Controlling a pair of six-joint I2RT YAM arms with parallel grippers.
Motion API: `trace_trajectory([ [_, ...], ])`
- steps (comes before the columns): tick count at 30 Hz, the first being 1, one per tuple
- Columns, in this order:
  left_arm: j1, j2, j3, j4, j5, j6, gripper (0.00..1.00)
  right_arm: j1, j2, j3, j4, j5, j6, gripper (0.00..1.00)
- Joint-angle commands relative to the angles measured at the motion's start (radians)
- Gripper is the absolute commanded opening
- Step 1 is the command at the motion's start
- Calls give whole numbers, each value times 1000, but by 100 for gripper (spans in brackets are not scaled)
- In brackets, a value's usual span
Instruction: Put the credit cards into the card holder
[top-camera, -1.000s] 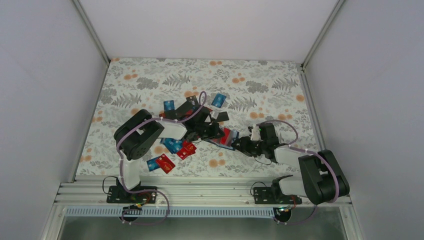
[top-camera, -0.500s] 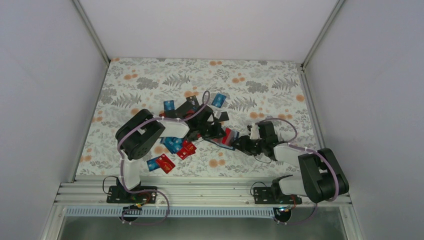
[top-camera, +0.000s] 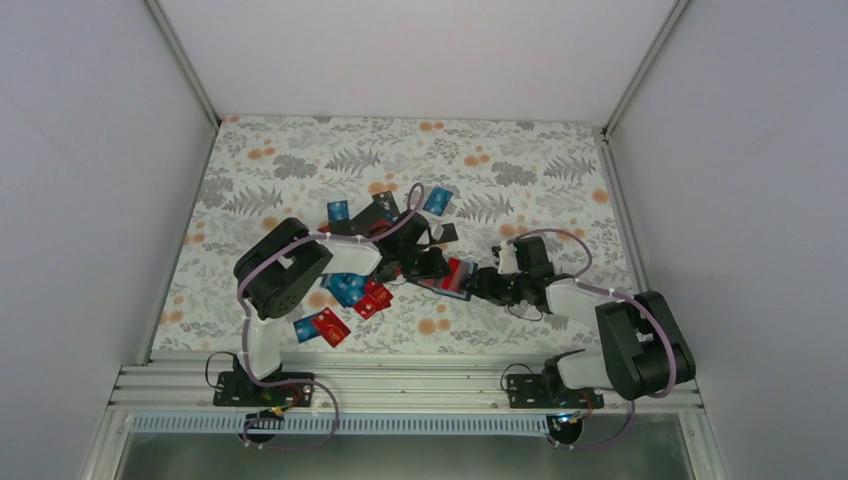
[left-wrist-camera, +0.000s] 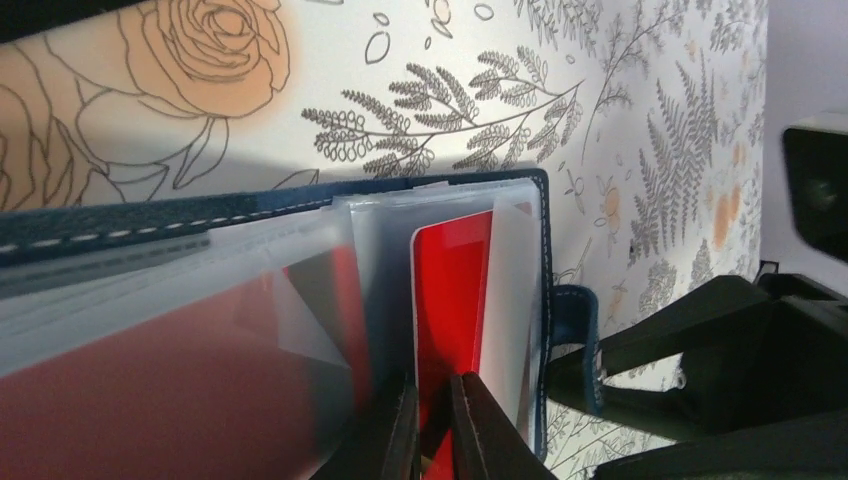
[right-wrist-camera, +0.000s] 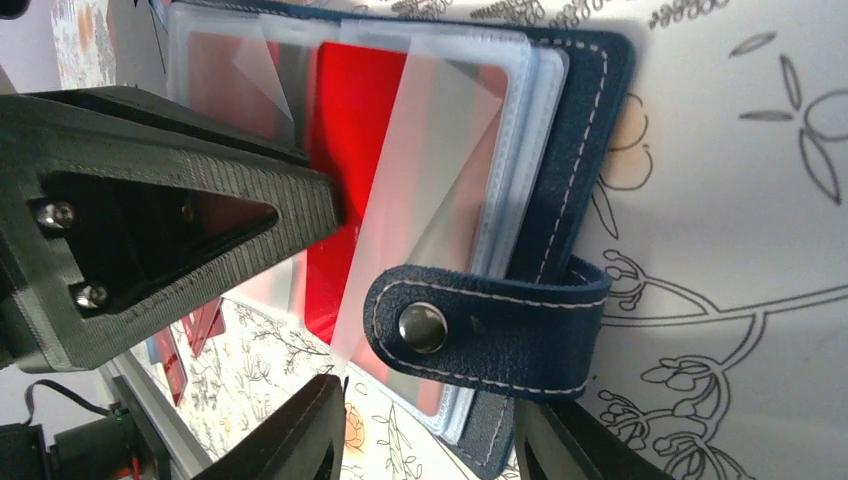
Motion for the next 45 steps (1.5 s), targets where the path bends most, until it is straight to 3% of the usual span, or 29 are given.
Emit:
trace_trajectory([
  [1, -19, 2, 1, -137, -65, 33, 17, 10, -43, 46, -79, 52, -75, 46],
  [12, -19, -67, 65, -272, -147, 70, 55, 2, -142, 99, -248, 49, -149, 57],
  [16, -24, -111, 100, -373, -251, 113, 71, 2, -168, 106, -253, -3, -135, 57],
  [19, -24, -141, 108, -398, -284, 135, 75, 3, -169, 114, -227, -60, -106, 56],
  [21, -24, -156, 111, -411, -299, 149, 74, 5, -165, 120, -198, -100, -84, 55],
  [26, -24, -190, 106, -420, -335, 210, 62, 11, -146, 153, -157, -132, -42, 53],
  [36, -2, -149, 103, -385, -275, 281, 25, 111, -60, 157, -19, -157, 78, 49],
  [45, 33, -141, 100, -386, -248, 281, 20, 183, 36, 127, 69, -108, 114, 48],
])
